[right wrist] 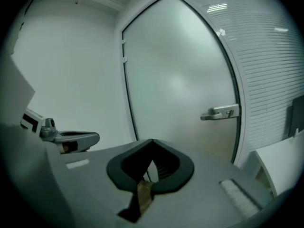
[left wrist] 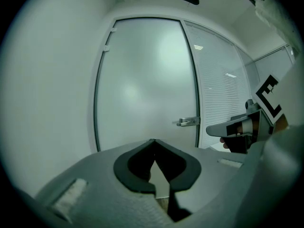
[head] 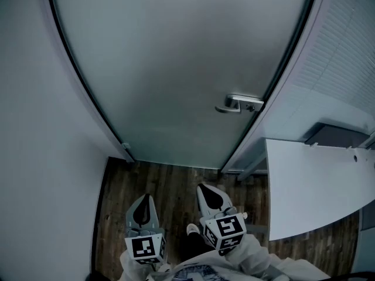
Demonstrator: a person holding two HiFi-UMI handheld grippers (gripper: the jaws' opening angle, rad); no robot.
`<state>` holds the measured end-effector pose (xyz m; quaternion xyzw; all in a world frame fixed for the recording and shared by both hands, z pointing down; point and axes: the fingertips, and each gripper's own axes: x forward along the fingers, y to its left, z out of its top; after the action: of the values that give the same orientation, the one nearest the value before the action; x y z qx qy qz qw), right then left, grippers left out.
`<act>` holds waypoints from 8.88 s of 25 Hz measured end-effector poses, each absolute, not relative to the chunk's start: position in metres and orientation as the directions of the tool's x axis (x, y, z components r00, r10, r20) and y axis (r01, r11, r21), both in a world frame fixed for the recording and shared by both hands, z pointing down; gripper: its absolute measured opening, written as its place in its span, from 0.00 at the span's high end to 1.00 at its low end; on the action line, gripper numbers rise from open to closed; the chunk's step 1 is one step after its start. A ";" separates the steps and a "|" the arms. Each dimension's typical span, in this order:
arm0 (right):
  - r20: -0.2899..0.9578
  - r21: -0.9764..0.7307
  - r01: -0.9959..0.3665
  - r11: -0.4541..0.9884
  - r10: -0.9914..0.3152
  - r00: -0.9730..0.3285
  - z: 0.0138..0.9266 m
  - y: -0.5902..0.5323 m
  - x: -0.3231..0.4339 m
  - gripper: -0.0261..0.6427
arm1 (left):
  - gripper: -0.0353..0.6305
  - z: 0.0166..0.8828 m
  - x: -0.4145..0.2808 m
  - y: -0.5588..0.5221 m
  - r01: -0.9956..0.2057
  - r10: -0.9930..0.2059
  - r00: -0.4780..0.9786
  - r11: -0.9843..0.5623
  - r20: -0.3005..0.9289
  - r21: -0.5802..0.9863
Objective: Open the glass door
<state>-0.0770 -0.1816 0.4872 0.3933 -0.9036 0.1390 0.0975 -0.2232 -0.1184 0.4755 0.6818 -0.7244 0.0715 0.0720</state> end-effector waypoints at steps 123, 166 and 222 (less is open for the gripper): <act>0.371 0.863 0.372 0.341 -0.928 -0.010 0.620 -0.493 -0.039 0.82 | 0.94 0.503 -0.199 -0.252 -0.985 -0.952 0.150 -0.167 0.266 -0.042; 0.373 0.877 -0.242 0.415 -0.905 -0.202 0.571 -0.360 -0.064 0.79 | 0.94 0.484 -0.167 -0.236 -0.982 -0.958 0.154 -0.174 0.240 -0.065; 0.262 0.017 -0.931 0.365 -0.900 -0.348 0.475 0.084 0.016 0.96 | 0.94 0.486 -0.165 0.101 -0.966 -0.943 0.249 -0.257 0.222 -0.010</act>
<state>0.0157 0.0844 0.4751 0.5594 -0.8182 0.0675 0.1142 -0.1651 0.1015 0.4857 0.7876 -0.6059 0.0917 0.0643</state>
